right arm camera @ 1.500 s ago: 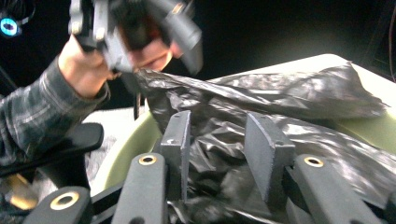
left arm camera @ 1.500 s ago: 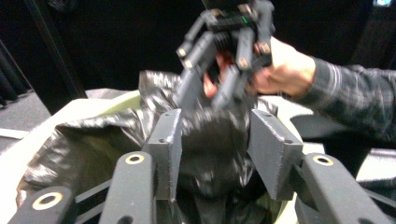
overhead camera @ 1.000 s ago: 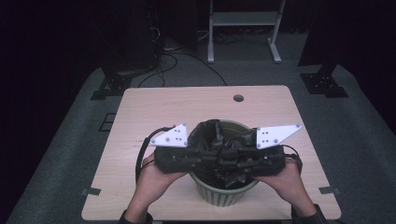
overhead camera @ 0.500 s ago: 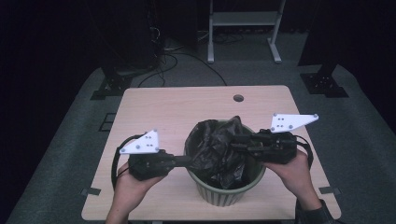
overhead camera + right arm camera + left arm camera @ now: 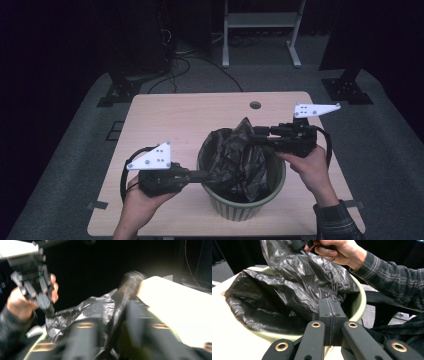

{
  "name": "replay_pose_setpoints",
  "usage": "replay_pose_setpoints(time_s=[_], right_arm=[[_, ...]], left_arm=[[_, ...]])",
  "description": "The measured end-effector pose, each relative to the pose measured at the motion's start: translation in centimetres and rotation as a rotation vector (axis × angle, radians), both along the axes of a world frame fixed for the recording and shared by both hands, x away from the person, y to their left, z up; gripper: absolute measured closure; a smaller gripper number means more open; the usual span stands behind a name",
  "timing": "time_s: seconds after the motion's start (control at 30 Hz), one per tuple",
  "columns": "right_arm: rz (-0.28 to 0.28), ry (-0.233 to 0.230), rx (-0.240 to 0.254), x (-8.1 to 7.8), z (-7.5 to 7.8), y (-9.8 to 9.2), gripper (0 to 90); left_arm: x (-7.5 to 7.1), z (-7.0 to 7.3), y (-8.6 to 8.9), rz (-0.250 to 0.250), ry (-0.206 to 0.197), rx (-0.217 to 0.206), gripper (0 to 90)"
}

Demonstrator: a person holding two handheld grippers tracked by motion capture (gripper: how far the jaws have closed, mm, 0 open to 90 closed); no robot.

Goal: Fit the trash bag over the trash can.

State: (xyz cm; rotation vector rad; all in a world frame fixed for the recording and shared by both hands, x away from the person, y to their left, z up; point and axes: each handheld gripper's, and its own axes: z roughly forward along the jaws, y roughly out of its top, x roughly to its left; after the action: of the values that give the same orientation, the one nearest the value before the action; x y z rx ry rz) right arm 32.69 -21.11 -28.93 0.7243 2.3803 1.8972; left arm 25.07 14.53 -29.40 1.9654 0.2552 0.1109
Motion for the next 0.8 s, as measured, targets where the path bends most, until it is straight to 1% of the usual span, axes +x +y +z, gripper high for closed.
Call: replay_pose_setpoints(time_s=[0.03,0.07,0.13,0.17,0.23,0.27,0.3,0.33,0.37,0.4,0.43,0.47,0.5,0.53,0.57,0.67,0.7,0.77,0.8], right_arm=[[0.006,-0.028,-0.017,-0.3,-0.1,0.1,84.8],[0.007,-0.061,-0.015,-0.7,-0.1,-0.1,89.0],[0.046,-0.105,0.013,-1.8,-0.2,-0.6,89.8],[0.072,-0.139,0.022,-2.6,-0.2,-1.0,90.0],[0.107,-0.165,0.036,-3.8,-0.3,-1.6,90.0],[0.130,-0.195,0.035,-4.5,-0.5,-1.8,90.0],[0.136,-0.221,0.019,-5.4,-0.7,-2.0,90.0],[0.143,-0.232,0.010,-5.8,-0.8,-2.0,90.0],[0.153,-0.239,0.001,-6.3,-1.0,-1.9,89.9],[0.167,-0.255,-0.005,-6.8,-1.2,-1.8,89.9],[0.179,-0.261,-0.003,-7.0,-1.2,-1.7,89.9],[0.198,-0.266,0.003,-7.3,-1.2,-1.5,89.9],[0.207,-0.273,0.009,-7.4,-1.2,-1.3,89.9],[0.223,-0.278,0.017,-7.6,-1.1,-1.1,89.9],[0.235,-0.285,0.013,-7.8,-1.0,-0.7,89.8],[0.254,-0.298,-0.007,-8.2,-0.8,0.1,89.8],[0.258,-0.300,-0.017,-8.3,-0.8,0.4,89.8],[0.269,-0.304,-0.031,-8.4,-0.9,0.8,89.8],[0.274,-0.302,-0.035,-8.5,-0.9,0.9,89.8]], left_arm=[[0.2,-0.1,-0.2,0.003,-0.003,0.004,89.4],[0.4,-0.2,-0.5,0.013,-0.008,0.009,88.7],[1.3,-0.3,-0.9,0.039,-0.015,0.015,88.2],[1.6,-0.3,-1.1,0.052,-0.017,0.011,87.0],[2.5,-0.3,-1.5,0.090,-0.028,0.013,82.7],[3.0,-0.2,-1.7,0.111,-0.031,-0.013,77.9],[3.2,-0.1,-1.8,0.109,-0.028,-0.034,71.5],[3.4,0.2,-2.0,0.104,-0.025,-0.063,66.9],[3.4,0.6,-2.3,0.084,-0.025,-0.096,61.0],[3.4,0.9,-2.5,0.065,-0.028,-0.108,59.4],[3.2,1.5,-3.0,0.030,-0.037,-0.130,58.0],[3.1,1.8,-3.4,0.013,-0.038,-0.143,56.1],[3.0,2.3,-3.9,-0.011,-0.044,-0.147,55.7],[2.8,2.7,-4.7,-0.054,-0.045,-0.151,54.1],[2.7,2.9,-5.1,-0.079,-0.041,-0.153,52.7],[2.4,3.3,-6.3,-0.142,-0.033,-0.168,52.4],[2.2,3.2,-6.5,-0.156,-0.030,-0.172,52.7],[2.0,3.0,-6.7,-0.181,-0.027,-0.162,54.3],[1.9,2.8,-6.7,-0.193,-0.025,-0.158,57.4]])
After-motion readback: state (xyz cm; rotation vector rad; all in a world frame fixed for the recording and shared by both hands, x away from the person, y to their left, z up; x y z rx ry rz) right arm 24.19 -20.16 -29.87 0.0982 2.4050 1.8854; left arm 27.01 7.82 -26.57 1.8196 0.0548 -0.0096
